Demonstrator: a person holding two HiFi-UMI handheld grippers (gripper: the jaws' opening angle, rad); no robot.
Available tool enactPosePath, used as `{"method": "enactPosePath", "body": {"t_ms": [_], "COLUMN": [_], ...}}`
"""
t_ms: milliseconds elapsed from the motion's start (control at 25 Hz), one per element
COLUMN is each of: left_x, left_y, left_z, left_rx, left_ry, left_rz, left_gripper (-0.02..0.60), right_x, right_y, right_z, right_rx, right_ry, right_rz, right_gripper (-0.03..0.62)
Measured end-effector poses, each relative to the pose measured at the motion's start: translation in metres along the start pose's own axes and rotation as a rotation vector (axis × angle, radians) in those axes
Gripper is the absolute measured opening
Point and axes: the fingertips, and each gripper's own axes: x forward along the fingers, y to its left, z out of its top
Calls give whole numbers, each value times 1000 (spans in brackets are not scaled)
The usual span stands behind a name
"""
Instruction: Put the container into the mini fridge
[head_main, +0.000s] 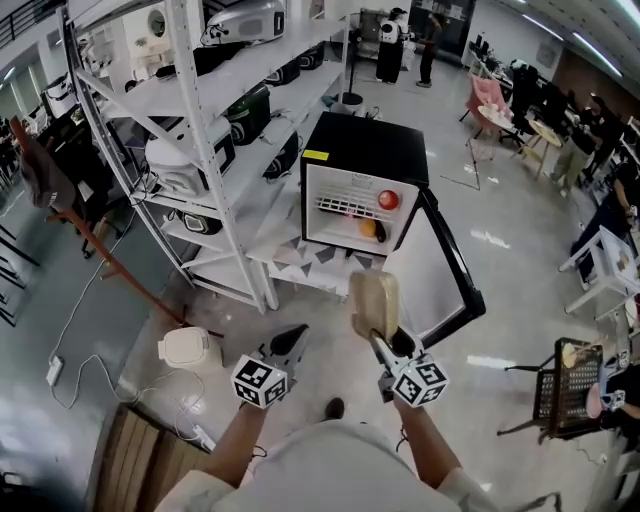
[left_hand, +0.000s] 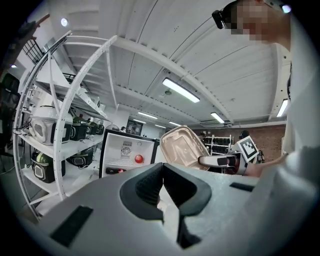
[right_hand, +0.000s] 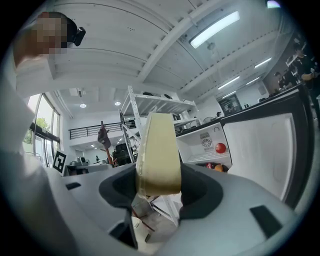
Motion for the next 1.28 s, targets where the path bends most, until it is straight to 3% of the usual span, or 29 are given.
{"method": "enactPosePath", "body": {"t_ms": [560, 960, 1280], "left_x": [99, 127, 147], "left_y": [19, 35, 75], "left_z": [11, 13, 21], "left_rx": [8, 0, 0], "left_ry": [0, 6, 7], "left_rz": [30, 35, -5], "left_gripper": [5, 5, 5], "right_x": [43, 64, 102], "right_y": [-74, -98, -107], "right_z": [14, 17, 18], "right_rx": [2, 17, 32], "right_ry": [43, 66, 59], "right_rz": [58, 61, 14], "right_gripper": [230, 230, 230]}}
